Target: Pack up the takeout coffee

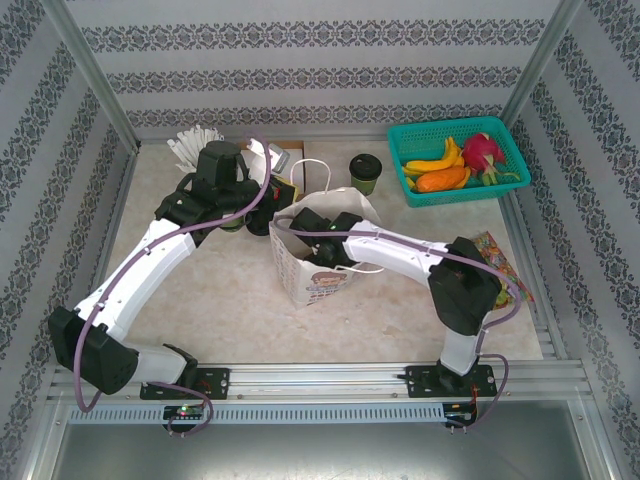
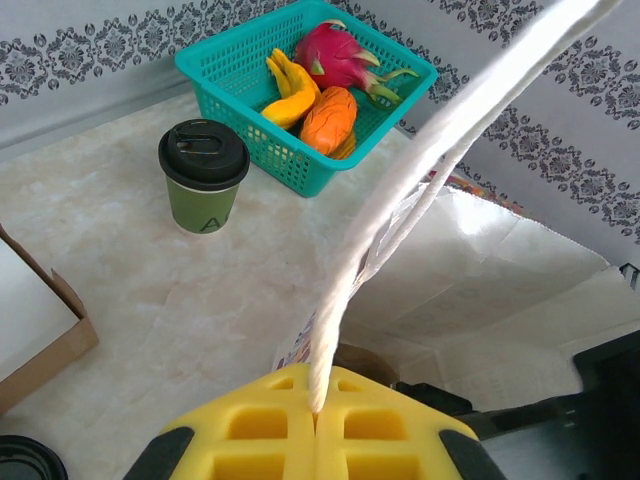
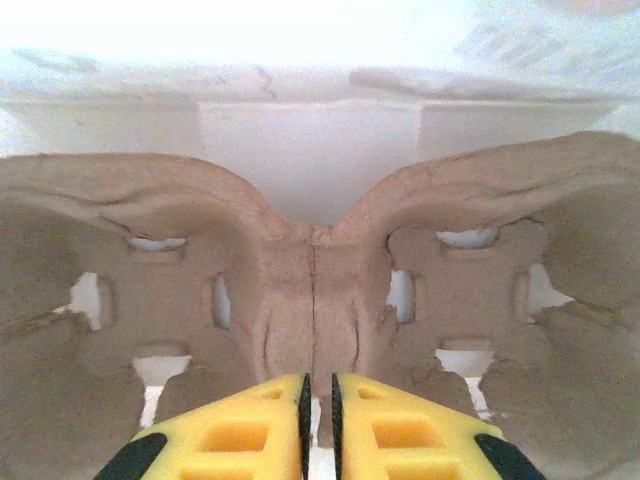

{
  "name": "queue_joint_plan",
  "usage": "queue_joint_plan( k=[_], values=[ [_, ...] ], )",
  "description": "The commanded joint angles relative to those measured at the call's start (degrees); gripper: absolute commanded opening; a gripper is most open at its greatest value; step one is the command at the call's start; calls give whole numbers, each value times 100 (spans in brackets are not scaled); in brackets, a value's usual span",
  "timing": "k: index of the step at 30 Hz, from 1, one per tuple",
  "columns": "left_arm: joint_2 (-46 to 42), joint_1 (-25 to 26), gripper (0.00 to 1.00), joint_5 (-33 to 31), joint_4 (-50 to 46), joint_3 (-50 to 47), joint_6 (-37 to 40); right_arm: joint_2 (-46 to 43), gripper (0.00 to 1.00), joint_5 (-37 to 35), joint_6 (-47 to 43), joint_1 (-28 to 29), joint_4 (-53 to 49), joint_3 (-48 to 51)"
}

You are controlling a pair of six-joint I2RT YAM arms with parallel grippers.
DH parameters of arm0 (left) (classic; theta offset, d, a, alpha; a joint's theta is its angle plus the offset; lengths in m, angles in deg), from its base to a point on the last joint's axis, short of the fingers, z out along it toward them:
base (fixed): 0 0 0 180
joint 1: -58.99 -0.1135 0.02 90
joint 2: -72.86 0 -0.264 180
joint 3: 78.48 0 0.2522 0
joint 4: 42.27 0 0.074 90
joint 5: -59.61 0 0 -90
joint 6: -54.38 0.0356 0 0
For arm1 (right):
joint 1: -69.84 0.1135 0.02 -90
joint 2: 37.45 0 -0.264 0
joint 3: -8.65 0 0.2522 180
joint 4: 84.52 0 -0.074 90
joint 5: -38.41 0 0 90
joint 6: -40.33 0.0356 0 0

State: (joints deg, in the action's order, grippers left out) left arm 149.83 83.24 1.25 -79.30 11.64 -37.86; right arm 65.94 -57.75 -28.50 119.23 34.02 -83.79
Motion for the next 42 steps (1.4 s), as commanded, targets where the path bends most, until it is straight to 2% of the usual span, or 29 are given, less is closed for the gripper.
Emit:
queue_joint_plan(
  k=[1, 7, 19, 23, 26, 30, 38, 40, 42],
  values=[
    [-201, -78, 0, 39, -183, -152, 100, -280, 20, 109, -310, 54, -63, -172],
    [-228, -78, 0, 49, -356, -295, 162, -832, 30, 609, -429, 64, -52, -155],
    [-399, -78, 0, -41, -427, -202, 131, -1268, 47, 1375, -234, 45, -111, -387],
    [-494, -78, 0, -174, -319, -335, 104, -1423, 51, 1334, -262, 2, -43, -535],
    [-485, -77, 0, -168, -369, -306, 28, -1637, 57, 1546, -287, -99, 195, -569],
    [-468, -78, 0, -66, -295, -339, -101, -1838, 64, 2169, -482, -349, 308, -693],
    [-554, -78, 0, -95, -342, -397, -88, -2178, 73, 2872, -967, -776, 341, -1117],
    [-562, -78, 0, -120, -371, -411, -75, -2249, 76, 2796, -1103, -835, 314, -1282],
    [-572, -77, 0, -120, -363, -415, -86, -2310, 79, 2359, -1070, -939, 278, -1387]
  ],
)
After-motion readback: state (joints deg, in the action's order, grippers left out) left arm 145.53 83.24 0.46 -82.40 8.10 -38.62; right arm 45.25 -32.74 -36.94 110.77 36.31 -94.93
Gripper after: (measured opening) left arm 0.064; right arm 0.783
